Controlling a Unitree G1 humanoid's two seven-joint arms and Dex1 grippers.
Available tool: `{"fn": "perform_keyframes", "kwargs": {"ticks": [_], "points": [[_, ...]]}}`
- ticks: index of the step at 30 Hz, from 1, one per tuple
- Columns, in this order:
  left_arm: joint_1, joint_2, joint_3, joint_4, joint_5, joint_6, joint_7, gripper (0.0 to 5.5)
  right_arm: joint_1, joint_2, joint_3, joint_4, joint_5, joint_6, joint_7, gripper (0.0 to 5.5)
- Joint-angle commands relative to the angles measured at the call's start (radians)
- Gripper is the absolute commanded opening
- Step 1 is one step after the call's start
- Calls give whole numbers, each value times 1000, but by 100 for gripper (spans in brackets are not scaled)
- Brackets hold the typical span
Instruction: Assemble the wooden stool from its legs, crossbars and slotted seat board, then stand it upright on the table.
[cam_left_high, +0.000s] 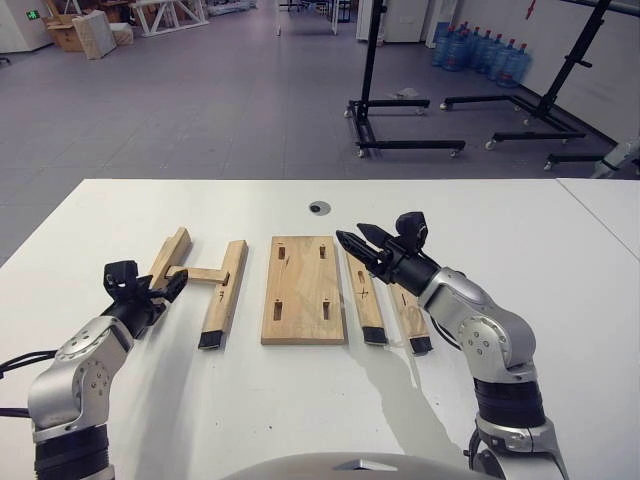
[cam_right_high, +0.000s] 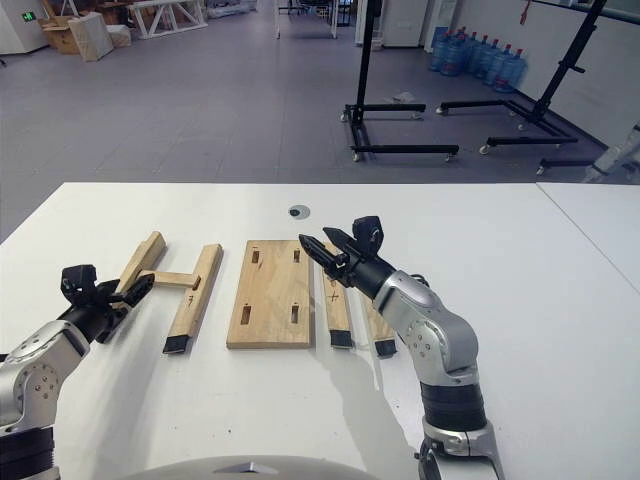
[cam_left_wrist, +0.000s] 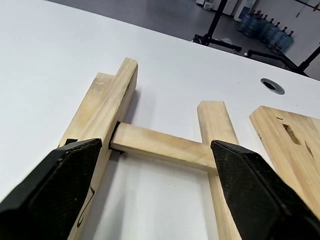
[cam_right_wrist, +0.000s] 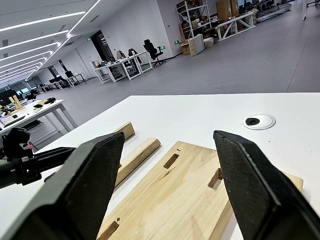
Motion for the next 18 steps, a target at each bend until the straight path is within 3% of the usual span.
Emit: {"fn": "perform_keyframes", "kwargs": {"ticks": [1,18], "points": [[-26,30,-12,-47,-6,46,12,401,-7,3,-2,-1,-4,-5,-8,325],[11,185,-151,-78,155,106,-26,401,-2,7,-5,-5,0,-3,-16,325]]}}
